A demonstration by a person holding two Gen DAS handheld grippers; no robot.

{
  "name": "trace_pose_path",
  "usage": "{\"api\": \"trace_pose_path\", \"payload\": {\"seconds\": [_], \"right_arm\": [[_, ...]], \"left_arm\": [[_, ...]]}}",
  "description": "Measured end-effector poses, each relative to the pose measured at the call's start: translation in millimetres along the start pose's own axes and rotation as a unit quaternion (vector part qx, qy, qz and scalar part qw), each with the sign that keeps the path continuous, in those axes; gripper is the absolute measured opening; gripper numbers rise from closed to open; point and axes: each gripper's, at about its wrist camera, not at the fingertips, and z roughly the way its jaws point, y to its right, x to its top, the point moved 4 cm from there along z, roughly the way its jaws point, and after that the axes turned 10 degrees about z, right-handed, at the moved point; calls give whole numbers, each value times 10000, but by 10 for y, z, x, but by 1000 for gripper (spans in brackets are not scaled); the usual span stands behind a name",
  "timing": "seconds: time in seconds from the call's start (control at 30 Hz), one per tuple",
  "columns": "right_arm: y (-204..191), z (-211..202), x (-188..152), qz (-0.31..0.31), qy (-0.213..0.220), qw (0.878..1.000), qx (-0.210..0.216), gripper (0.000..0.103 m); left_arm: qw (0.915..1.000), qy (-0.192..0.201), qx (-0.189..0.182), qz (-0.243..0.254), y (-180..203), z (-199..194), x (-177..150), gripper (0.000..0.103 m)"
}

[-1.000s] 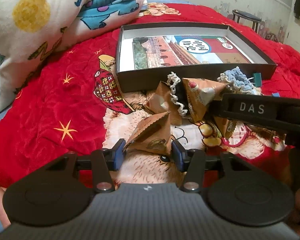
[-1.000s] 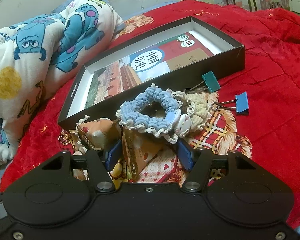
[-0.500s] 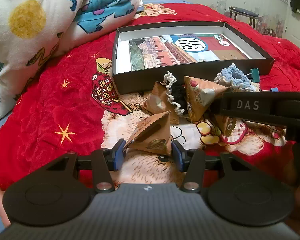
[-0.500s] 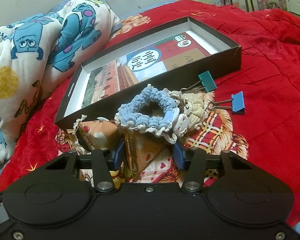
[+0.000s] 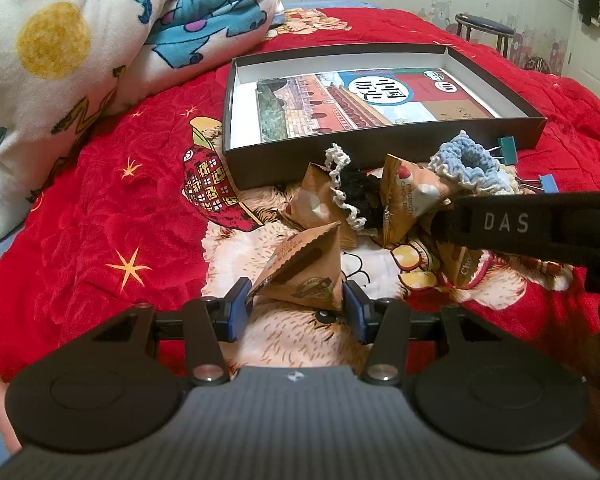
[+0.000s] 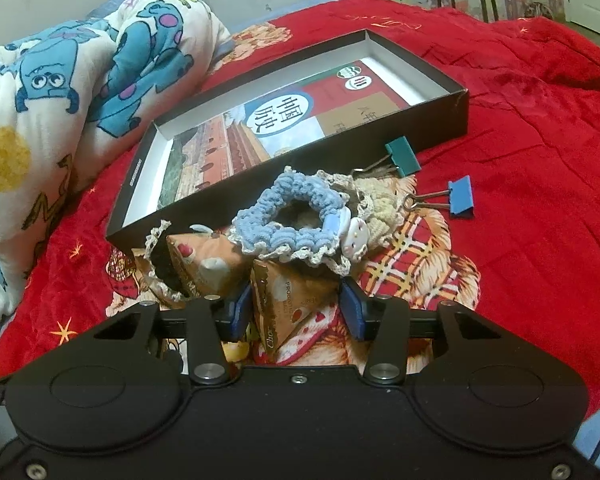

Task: Organize objects
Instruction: 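Close left gripper on its brown packet while right gripper closes on another packet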

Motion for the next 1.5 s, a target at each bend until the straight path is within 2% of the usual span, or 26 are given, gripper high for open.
{"api": "trace_pose_path", "payload": {"seconds": [0.23,0.53,1.2,1.5], "right_arm": [[-15,-86,-38,67,-55,9998,-162,45],[-2,-239,-82,99,-132,9997,-161,45],[-130,-410,-110,37,-180,9995,270,45],[-183,-509,-73,29,-88,9983,569,45]], "left_arm": [[10000,-14,-3,-4,7,4,-5,54],[10000,-13,-12,-14,10,2,-5,53],[9998,-2,-64,-175,-50,-39,-8,51],[9995,149,-52,-261,-98,-117,15,49]]}}
